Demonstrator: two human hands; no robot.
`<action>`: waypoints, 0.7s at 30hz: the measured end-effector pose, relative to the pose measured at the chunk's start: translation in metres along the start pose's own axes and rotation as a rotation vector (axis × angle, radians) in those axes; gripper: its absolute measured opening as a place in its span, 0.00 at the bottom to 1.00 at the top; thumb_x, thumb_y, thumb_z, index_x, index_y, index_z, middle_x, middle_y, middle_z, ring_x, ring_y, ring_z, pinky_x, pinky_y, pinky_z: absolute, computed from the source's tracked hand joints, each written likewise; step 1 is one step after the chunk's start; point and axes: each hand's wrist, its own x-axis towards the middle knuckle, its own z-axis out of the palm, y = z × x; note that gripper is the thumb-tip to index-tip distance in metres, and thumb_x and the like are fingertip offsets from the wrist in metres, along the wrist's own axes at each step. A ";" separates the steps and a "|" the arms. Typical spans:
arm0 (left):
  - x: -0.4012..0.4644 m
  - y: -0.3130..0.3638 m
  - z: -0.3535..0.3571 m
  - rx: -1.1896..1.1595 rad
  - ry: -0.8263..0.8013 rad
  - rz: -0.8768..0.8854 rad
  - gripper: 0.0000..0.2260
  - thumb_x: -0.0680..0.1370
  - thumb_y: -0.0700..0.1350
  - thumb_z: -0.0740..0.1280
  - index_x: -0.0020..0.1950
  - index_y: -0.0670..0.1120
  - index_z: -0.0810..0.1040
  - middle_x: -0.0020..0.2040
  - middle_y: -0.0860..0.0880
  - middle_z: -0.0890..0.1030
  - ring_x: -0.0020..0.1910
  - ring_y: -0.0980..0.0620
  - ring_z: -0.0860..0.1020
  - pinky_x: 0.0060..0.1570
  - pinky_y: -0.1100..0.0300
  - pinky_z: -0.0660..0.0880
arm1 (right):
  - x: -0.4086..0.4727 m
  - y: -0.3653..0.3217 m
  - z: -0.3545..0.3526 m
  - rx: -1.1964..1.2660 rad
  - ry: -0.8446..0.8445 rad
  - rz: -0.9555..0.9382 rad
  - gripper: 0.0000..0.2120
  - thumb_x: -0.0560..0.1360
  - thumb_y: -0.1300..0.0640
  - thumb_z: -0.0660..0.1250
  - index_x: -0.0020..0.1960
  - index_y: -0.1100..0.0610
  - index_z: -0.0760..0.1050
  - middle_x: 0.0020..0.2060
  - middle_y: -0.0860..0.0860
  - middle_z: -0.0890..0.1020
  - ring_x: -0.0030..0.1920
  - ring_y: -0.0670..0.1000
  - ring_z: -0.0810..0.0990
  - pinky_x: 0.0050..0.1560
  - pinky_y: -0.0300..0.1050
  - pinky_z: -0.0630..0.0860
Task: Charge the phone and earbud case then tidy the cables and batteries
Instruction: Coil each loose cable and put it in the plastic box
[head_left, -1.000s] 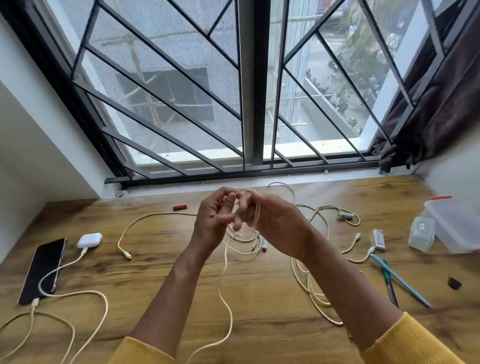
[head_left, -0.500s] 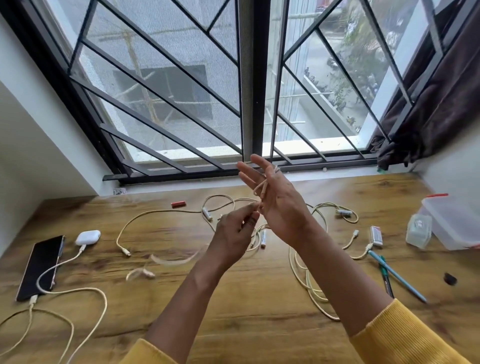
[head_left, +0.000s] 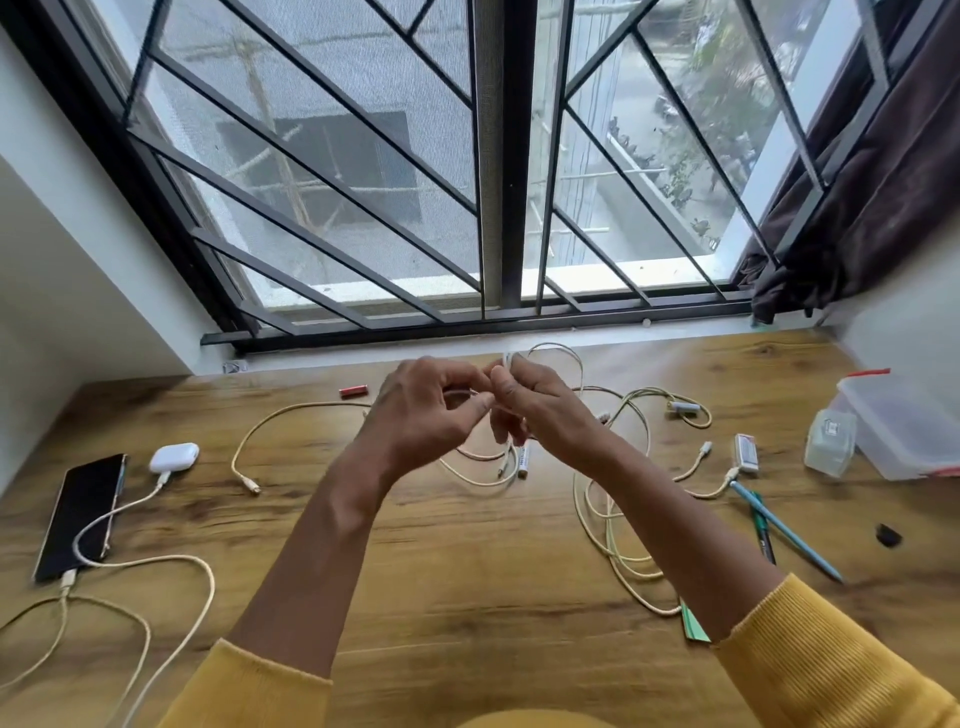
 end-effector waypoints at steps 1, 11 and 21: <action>0.001 0.000 -0.006 -0.017 0.003 0.001 0.06 0.78 0.43 0.75 0.47 0.54 0.88 0.38 0.59 0.86 0.37 0.63 0.83 0.40 0.61 0.79 | -0.001 -0.001 0.000 -0.010 -0.032 0.004 0.20 0.87 0.48 0.56 0.49 0.64 0.72 0.31 0.56 0.76 0.30 0.54 0.73 0.31 0.48 0.68; 0.013 0.000 -0.033 -0.396 -0.029 0.118 0.05 0.79 0.39 0.70 0.51 0.44 0.85 0.38 0.39 0.79 0.36 0.38 0.73 0.37 0.51 0.69 | -0.009 -0.035 -0.005 0.260 -0.454 0.141 0.30 0.88 0.42 0.46 0.48 0.63 0.75 0.26 0.52 0.61 0.26 0.51 0.59 0.34 0.49 0.67; 0.003 -0.006 -0.010 -0.721 0.085 -0.007 0.06 0.83 0.43 0.68 0.53 0.41 0.82 0.37 0.51 0.79 0.33 0.49 0.69 0.30 0.56 0.67 | -0.011 -0.045 -0.008 0.523 -0.520 0.020 0.14 0.85 0.57 0.52 0.45 0.59 0.69 0.29 0.52 0.68 0.33 0.57 0.67 0.65 0.85 0.56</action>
